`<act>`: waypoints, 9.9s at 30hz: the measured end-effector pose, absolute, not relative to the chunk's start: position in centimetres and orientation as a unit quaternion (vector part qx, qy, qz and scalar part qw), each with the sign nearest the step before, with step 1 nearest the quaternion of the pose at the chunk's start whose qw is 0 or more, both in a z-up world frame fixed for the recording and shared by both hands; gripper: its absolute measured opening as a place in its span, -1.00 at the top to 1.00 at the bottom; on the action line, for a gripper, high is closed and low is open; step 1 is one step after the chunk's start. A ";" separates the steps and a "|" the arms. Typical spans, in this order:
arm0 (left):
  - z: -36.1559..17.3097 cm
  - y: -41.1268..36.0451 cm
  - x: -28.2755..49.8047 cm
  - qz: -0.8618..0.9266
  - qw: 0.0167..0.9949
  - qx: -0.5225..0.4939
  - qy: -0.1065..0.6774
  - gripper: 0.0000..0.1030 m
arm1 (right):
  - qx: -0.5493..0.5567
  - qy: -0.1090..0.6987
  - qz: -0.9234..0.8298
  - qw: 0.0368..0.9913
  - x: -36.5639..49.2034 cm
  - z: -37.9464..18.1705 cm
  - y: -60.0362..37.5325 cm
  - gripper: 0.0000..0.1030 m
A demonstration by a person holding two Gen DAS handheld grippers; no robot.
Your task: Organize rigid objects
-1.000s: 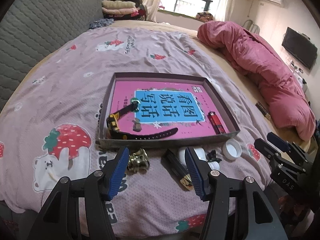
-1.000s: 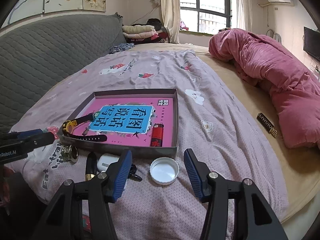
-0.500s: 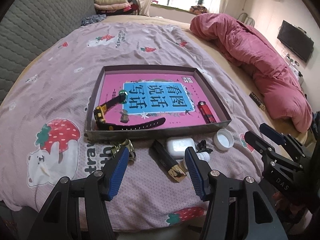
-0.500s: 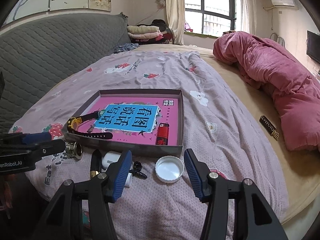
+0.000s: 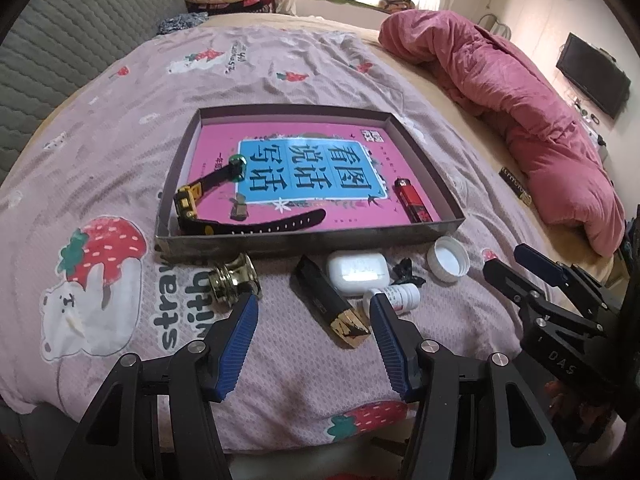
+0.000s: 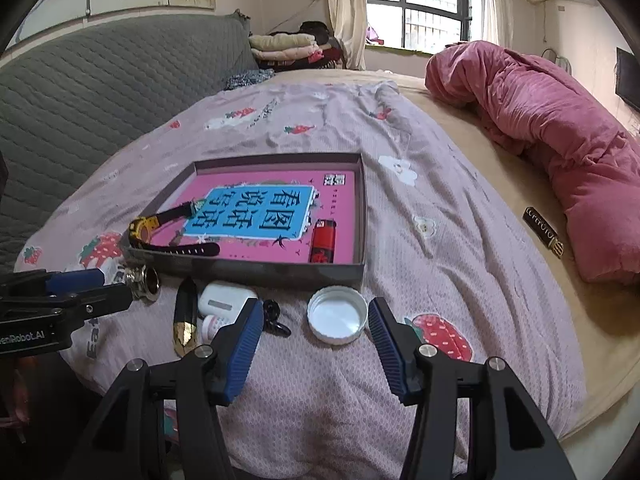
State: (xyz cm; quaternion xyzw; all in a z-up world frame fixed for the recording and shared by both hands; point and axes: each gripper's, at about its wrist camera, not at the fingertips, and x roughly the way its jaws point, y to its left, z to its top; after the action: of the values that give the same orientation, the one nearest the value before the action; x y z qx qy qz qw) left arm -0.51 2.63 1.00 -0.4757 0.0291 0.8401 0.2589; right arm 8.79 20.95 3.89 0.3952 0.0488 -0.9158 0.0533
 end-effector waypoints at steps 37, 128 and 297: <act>-3.8 5.7 -0.7 0.799 0.247 -0.548 0.030 -0.16 | 0.426 0.026 -0.902 0.060 8.2 2.2 21.6 -0.06; -6.4 7.3 -4.8 0.811 0.187 -0.553 0.023 0.49 | 0.437 0.066 -0.896 0.050 3.7 -3.0 22.6 0.01; 2.9 2.0 -6.8 0.865 0.257 -0.430 -0.022 0.55 | 0.299 0.074 -0.947 0.091 3.8 7.4 17.6 0.03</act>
State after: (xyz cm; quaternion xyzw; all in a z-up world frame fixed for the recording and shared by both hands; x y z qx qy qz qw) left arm -6.81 2.02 2.89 -0.4301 -0.0222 0.8650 0.2573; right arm 3.78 17.64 7.42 0.2990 0.0737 -0.9471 0.0906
